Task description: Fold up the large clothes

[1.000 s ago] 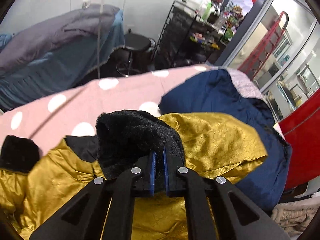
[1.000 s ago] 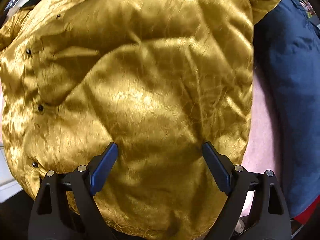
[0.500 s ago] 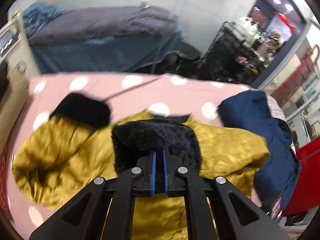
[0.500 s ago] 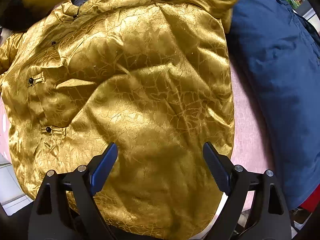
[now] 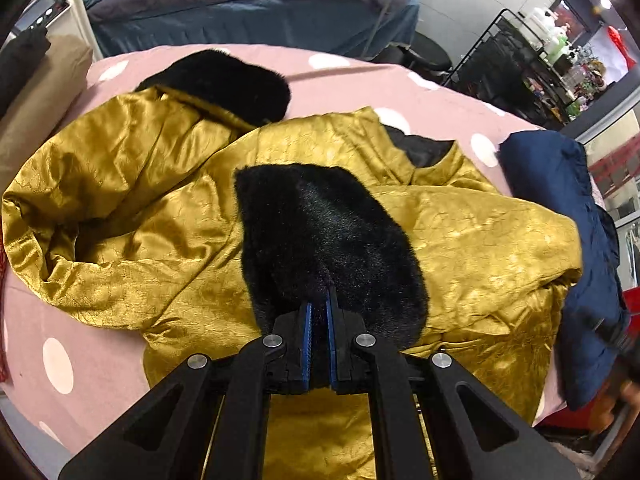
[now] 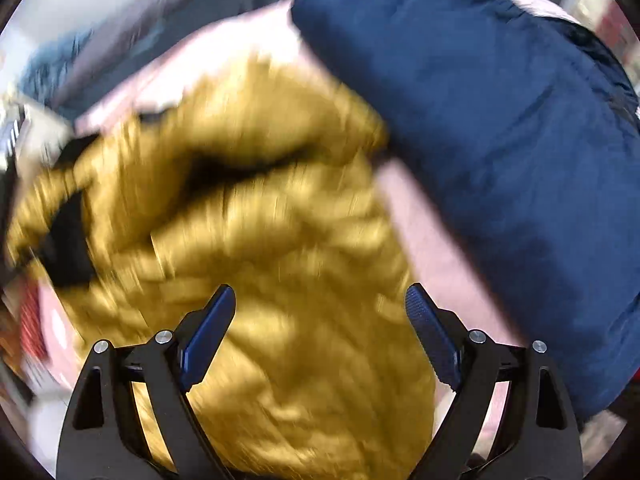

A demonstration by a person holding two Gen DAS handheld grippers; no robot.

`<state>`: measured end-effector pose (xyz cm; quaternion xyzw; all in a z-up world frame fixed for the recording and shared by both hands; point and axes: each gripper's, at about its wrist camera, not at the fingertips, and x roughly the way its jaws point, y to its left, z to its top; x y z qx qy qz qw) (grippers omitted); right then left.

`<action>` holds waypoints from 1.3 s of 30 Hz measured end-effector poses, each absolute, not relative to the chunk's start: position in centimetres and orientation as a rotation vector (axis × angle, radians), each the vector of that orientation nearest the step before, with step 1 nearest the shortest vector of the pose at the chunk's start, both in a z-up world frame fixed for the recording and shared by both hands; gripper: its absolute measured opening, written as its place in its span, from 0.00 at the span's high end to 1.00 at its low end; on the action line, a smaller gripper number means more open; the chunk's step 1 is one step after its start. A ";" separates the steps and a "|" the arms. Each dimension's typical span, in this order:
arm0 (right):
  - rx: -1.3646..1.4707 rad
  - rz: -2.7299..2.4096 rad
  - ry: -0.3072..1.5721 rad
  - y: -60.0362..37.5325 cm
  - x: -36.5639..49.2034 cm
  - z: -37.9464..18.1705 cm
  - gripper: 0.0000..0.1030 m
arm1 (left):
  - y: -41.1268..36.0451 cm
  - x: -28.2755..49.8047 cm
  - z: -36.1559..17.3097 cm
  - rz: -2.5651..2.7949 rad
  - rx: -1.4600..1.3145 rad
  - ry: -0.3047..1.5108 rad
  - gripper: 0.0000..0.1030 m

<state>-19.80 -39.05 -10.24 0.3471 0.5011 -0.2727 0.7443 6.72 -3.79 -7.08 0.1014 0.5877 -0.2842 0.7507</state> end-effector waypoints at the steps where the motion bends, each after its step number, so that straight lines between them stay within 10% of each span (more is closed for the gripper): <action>1: 0.794 -0.595 1.074 -40.8 -19.5 -9.1 0.16 | -3.7 7.1 -7.3 -0.622 0.211 1.302 0.93; 8: 1.115 -0.527 0.928 -47.1 -18.4 -8.6 0.16 | -3.3 10.5 -4.5 -0.642 0.127 1.243 0.41; 20: 0.655 -0.349 1.195 -48.0 -5.5 -10.2 0.16 | -10.4 18.5 -6.2 -0.727 0.424 1.201 0.30; 27: 0.466 -0.327 1.373 -48.6 0.3 -14.8 0.18 | -13.2 19.5 -11.7 -0.716 0.589 1.275 0.30; 34: 0.381 -0.232 1.531 -47.2 3.0 -20.4 0.30 | -12.8 18.5 -15.2 -0.754 0.613 1.356 0.67; 37: 0.270 -0.227 1.520 -45.7 2.9 -20.7 0.44 | -12.4 17.8 -15.3 -0.768 0.644 1.323 0.80; 39: 0.263 -0.198 1.465 -45.0 2.5 -20.0 0.80 | -12.1 17.7 -14.8 -0.774 0.640 1.307 0.86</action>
